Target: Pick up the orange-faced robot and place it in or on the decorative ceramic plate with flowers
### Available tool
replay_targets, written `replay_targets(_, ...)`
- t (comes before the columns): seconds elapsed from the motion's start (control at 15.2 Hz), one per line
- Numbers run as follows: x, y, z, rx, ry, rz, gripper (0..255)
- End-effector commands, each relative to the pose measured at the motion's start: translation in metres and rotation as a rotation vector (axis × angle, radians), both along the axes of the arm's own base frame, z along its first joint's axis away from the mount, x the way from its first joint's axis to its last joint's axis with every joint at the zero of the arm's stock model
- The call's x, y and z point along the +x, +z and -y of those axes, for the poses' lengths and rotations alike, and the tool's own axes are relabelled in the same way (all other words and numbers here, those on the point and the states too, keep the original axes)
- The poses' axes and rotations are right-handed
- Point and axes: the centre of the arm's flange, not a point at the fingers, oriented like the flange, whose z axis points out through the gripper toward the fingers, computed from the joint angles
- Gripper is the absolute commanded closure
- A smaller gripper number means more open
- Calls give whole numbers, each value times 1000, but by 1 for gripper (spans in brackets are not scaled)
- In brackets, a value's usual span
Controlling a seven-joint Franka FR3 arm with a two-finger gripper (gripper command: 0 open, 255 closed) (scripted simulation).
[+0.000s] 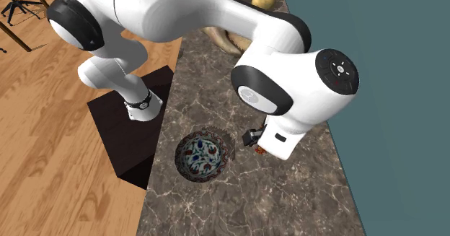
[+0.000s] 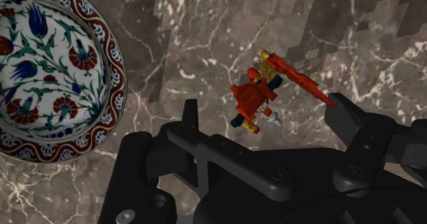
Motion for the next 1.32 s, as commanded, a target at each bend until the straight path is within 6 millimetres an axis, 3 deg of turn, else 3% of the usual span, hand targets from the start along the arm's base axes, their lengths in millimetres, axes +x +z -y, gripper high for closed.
replay_targets(0.0, -1, -4, -1, 0, 0, 0, 0)
replay_targets(0.4, -1, -4, -1, 0, 0, 0, 0)
replay_targets(0.46, -1, -4, -1, 0, 0, 0, 255)
replay_targets(1.06, -1, -4, -1, 0, 0, 0, 255)
replay_targets(1.25, -1, 12, -1, 0, 0, 0, 255)
